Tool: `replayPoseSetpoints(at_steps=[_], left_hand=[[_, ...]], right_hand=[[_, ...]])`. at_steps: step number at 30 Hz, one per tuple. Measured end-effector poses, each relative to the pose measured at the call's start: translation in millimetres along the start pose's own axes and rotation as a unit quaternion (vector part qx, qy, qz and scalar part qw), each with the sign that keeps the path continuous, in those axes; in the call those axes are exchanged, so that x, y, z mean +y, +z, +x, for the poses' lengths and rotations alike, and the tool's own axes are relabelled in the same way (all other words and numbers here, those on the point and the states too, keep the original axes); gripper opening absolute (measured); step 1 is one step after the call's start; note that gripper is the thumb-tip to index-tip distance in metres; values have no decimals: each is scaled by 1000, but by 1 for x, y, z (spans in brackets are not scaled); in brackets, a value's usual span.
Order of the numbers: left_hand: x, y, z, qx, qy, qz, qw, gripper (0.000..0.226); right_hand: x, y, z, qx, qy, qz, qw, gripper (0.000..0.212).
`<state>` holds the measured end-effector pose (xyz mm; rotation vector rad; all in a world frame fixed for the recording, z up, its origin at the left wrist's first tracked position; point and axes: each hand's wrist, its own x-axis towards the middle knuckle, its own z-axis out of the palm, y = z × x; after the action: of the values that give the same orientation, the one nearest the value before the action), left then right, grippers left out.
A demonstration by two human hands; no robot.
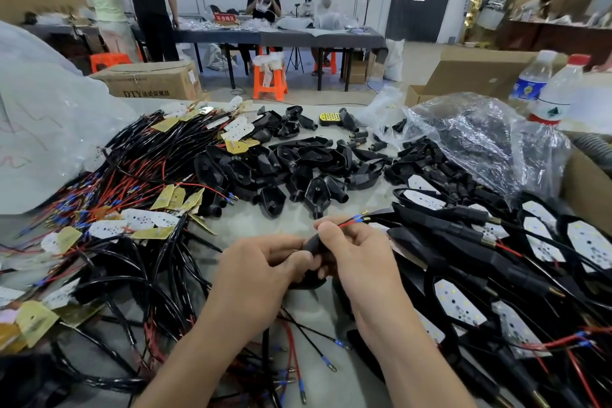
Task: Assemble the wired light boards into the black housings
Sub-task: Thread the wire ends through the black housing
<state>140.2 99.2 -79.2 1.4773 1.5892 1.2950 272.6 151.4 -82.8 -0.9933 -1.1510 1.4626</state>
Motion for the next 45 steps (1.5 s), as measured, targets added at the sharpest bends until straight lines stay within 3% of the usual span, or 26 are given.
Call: replayPoseSetpoints(at_steps=[2,5,11,14,18,22,24,27,31,35,37,41,43,45], left_hand=[[0,-1,0,0,-11,6,1000,45],[1,-3,1,-16,-52,36,998,23],[10,-12,-4,-210,-127,-69,967,28],[8,-19,-4,-296,-121,-122,940,33],[6,-22,-6,-385,-91,-104,913,31],[2,-20,-3,-284,-115,-123,944,35],[0,-20,-1,-234,-131,-150,952,39],[0,-20,0,-217,-136,-160,953,37],[1,-20,0,-261,-137,-120,948,30],[1,-18,-2,-328,-123,-110,930,24],[-1,-17,-3,-313,-132,-123,932,31],[-5,-16,-1,-246,-147,-153,946,42],[-6,-16,1,-214,-143,-159,953,38],[-7,-16,3,-187,-150,-176,955,33]], right_hand=[[2,1,0,28,-10,-10,999,24],[0,-1,1,84,-39,-12,996,28],[-19,-18,6,135,-51,106,984,39],[-28,-25,7,170,-62,149,972,33],[-37,-34,3,213,-91,187,955,33],[-43,-38,2,133,-38,239,961,27],[-38,-29,-1,35,0,135,990,13],[-26,-13,-7,-43,5,14,999,24],[-29,-14,-2,38,-27,98,994,25],[-36,-31,6,149,-47,241,958,25],[-37,-36,6,151,-53,248,955,21],[-29,-32,2,-6,10,79,997,18],[-22,-22,-2,-82,34,-11,996,13],[-18,-14,-4,-104,28,-12,994,11]])
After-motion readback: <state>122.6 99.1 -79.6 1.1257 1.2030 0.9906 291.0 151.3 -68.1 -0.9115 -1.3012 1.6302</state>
